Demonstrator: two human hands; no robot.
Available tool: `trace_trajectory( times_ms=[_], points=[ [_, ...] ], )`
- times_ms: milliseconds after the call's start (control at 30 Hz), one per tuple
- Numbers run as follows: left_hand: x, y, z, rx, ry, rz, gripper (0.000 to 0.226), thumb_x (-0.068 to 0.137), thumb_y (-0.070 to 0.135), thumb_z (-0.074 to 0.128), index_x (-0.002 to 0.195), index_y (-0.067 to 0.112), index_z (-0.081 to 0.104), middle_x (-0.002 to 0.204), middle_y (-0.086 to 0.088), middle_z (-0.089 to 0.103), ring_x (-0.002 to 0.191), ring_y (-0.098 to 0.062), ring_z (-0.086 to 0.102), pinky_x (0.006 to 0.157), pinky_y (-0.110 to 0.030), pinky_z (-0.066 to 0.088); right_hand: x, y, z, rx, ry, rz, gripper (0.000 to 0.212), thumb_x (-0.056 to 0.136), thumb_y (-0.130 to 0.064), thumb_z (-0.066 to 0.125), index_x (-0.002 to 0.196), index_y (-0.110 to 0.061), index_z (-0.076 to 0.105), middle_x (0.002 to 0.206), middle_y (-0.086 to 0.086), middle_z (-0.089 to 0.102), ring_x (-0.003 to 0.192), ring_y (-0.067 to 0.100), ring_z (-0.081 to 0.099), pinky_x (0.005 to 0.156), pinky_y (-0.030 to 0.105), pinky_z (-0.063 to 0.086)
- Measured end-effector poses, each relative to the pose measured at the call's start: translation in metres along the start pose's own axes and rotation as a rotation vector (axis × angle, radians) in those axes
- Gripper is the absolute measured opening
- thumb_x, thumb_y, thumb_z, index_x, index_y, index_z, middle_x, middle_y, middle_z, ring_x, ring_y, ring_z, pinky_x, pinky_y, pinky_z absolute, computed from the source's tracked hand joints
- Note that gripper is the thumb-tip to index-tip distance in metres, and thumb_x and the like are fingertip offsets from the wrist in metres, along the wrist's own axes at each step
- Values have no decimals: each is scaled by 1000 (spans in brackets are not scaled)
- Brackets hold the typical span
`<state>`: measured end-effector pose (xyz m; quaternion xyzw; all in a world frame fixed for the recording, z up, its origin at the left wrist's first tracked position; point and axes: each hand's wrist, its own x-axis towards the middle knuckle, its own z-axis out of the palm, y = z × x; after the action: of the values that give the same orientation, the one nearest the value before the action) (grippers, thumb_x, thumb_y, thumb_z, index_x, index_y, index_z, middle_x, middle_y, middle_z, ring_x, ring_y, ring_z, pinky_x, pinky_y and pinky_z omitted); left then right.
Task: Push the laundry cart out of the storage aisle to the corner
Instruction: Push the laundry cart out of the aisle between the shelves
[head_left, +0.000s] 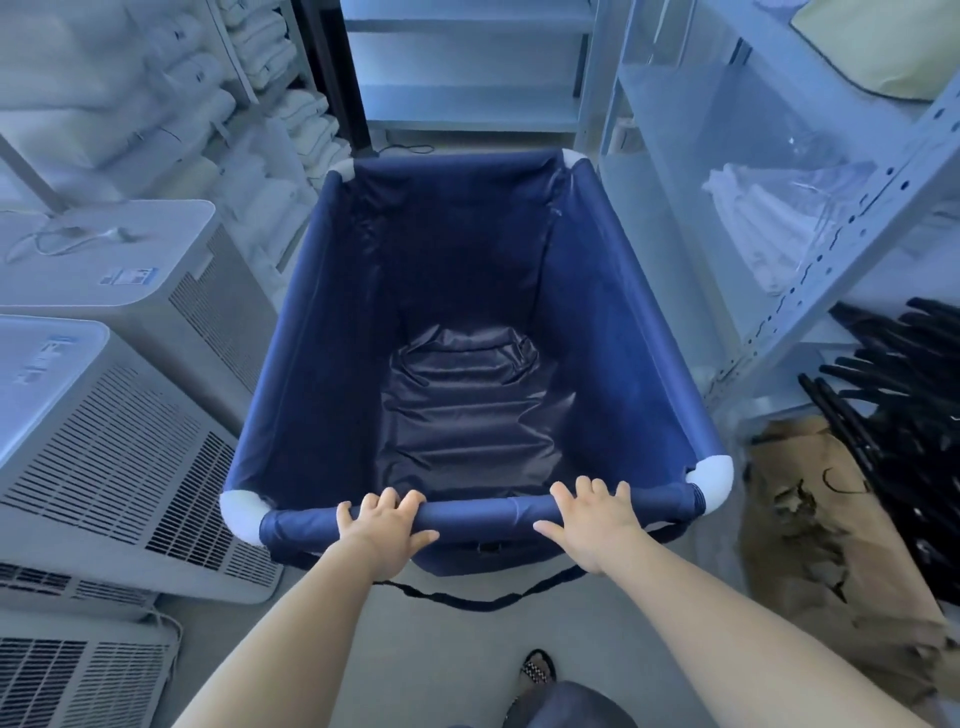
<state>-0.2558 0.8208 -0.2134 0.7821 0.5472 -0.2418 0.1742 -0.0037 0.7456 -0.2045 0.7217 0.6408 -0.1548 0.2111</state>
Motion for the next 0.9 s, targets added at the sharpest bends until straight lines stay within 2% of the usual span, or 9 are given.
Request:
trace_trajectory(
  times_ms=[533,900],
  points=[
    [-119,-13,87,6,7,124,49,94,57,24,138,35,23,132,4,37,124,-23,33,111,-53,15,-140,-46,76,86,-24,94,59,92,-64,19,133,-23,29,125,7,40,116,27,38,103,52,21],
    [-160,-19,113,32,16,128,50,94,58,25,139,34,23,133,2,38,125,-24,33,112,-54,14,-188,-69,97,109,-64,115,60,93,-63,18,137,-22,26,127,8,39,119,27,36,106,53,20]
  ],
)
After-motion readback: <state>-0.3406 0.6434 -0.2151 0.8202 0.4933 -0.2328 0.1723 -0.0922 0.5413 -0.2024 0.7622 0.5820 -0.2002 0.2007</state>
